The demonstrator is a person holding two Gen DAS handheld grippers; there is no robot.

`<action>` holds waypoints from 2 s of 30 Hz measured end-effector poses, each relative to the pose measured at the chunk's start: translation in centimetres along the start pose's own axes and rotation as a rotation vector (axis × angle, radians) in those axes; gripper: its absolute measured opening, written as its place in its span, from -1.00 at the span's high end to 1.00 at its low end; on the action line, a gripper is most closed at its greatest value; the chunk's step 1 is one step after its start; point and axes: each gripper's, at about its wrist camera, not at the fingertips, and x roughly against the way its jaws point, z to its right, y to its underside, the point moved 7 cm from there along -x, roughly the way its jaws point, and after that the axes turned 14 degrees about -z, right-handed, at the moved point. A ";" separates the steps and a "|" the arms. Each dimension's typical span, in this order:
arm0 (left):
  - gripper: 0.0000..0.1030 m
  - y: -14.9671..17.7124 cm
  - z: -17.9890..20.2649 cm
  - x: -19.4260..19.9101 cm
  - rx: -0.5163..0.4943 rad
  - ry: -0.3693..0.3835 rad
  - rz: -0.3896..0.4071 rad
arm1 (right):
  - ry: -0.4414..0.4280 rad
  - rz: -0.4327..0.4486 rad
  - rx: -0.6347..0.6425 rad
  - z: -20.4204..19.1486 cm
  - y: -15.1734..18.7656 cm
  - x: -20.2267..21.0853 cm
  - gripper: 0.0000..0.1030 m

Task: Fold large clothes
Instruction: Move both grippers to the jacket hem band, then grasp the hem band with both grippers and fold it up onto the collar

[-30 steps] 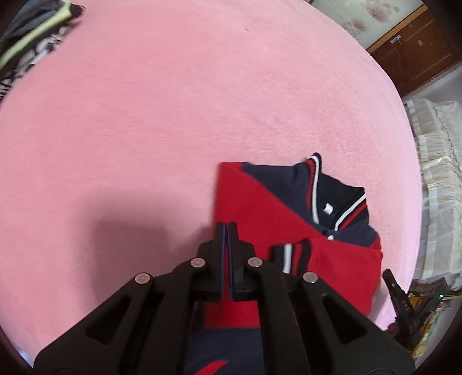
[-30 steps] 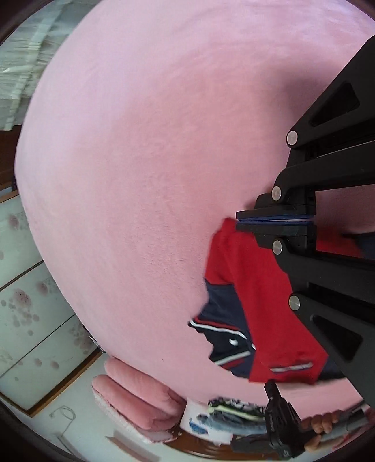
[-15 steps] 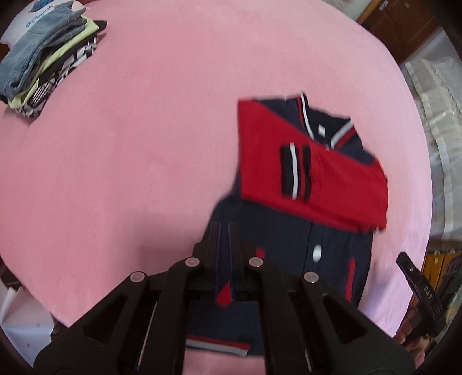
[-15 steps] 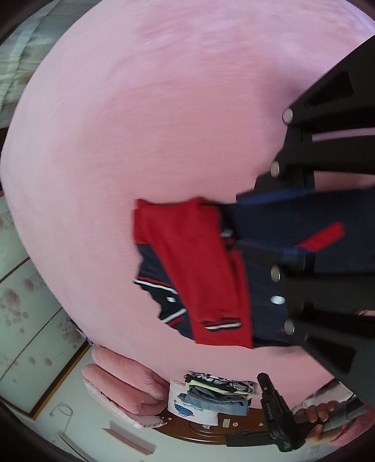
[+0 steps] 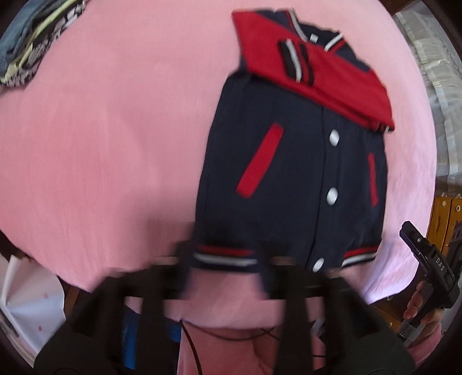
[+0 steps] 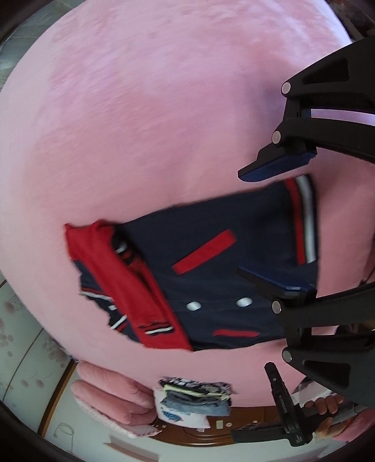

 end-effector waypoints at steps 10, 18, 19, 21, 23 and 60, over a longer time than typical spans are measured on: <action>-0.27 2.8 -2.1 -4.6 0.002 0.026 -0.110 | 0.021 -0.128 -0.029 3.2 4.8 -3.7 -0.19; -0.26 3.3 -3.1 -8.3 -0.023 0.191 -0.192 | -0.019 -0.162 -0.051 3.9 4.3 -5.8 -0.18; -0.27 3.4 -3.2 -8.8 -0.037 0.210 -0.202 | -0.029 -0.172 -0.053 3.9 4.1 -6.0 -0.17; -0.26 3.4 -3.3 -9.3 -0.048 0.229 -0.211 | -0.051 -0.182 -0.053 3.7 3.5 -6.3 -0.14; -0.26 3.4 -3.8 -9.5 -0.023 0.271 -0.218 | -0.072 -0.198 -0.056 3.4 3.2 -6.7 0.01; 0.82 -8.4 -3.6 12.8 0.154 0.769 0.223 | -0.530 0.048 -0.067 -6.8 -11.0 6.4 0.78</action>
